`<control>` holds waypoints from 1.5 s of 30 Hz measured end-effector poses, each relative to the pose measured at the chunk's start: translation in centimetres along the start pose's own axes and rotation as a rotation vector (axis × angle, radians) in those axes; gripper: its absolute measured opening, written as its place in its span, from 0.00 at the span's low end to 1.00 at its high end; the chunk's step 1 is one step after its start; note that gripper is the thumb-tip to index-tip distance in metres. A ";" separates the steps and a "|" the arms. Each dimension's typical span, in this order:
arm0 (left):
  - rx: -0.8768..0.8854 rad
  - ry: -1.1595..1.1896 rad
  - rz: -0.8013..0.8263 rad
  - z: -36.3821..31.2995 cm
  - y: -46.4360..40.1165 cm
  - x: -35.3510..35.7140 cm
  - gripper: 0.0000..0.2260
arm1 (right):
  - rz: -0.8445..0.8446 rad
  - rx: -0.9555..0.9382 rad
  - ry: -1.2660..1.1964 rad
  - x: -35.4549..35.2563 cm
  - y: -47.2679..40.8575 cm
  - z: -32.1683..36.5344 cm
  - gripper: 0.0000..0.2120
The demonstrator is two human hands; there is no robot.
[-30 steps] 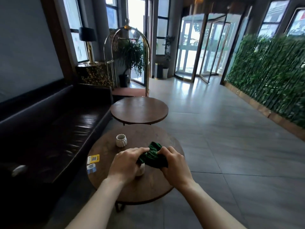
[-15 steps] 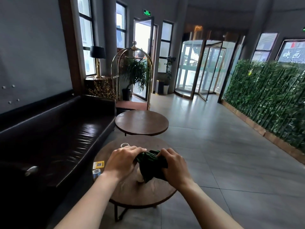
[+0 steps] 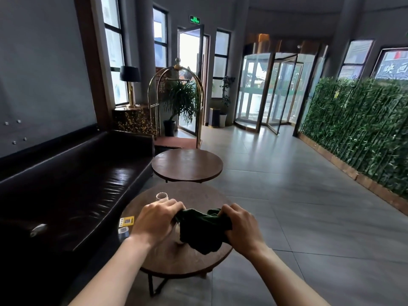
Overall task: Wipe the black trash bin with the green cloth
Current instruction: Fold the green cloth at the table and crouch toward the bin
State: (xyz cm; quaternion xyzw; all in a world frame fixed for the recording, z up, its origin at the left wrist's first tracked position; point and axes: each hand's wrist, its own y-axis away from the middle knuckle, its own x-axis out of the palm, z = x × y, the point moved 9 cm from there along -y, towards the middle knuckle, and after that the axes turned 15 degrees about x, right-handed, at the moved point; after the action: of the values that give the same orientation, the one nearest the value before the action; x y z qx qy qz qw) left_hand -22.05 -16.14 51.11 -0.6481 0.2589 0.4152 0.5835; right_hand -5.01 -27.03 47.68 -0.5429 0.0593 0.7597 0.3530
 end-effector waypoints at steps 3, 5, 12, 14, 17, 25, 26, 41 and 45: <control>-0.002 0.013 0.034 -1.4 -0.4 1.1 0.12 | 0.014 0.018 0.005 0.0 0.4 -1.8 0.11; -0.009 0.017 0.050 -2.1 -0.4 1.8 0.13 | 0.029 0.023 0.008 0.2 0.8 -2.8 0.11; -0.009 0.000 0.088 -4.8 -0.1 4.2 0.15 | 0.077 -0.017 0.081 1.8 2.2 -5.6 0.13; -0.024 0.001 0.121 -5.5 0.4 5.3 0.14 | 0.103 -0.031 0.094 2.5 2.7 -6.3 0.12; -0.048 0.006 0.169 -6.2 1.4 6.8 0.13 | 0.139 -0.036 0.124 3.5 3.6 -7.4 0.12; -0.124 0.031 0.250 -8.3 5.2 9.3 0.15 | 0.240 -0.043 0.107 7.5 7.2 -9.7 0.12; -0.131 0.037 0.251 -8.4 5.6 9.5 0.15 | 0.246 -0.044 0.101 7.8 7.5 -9.8 0.12; -0.191 0.172 0.330 -8.4 16.3 14.2 0.18 | 0.354 0.061 0.149 14.4 16.0 -9.3 0.13; -0.185 0.212 0.329 -6.9 19.6 15.1 0.18 | 0.379 0.109 0.159 16.8 18.5 -7.8 0.14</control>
State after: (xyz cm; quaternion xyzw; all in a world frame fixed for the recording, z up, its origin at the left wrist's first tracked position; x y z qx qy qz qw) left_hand -28.59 -24.17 27.64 -0.6881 0.3819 0.4561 0.4155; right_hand -12.72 -36.57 24.53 -0.5603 0.2289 0.7630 0.2269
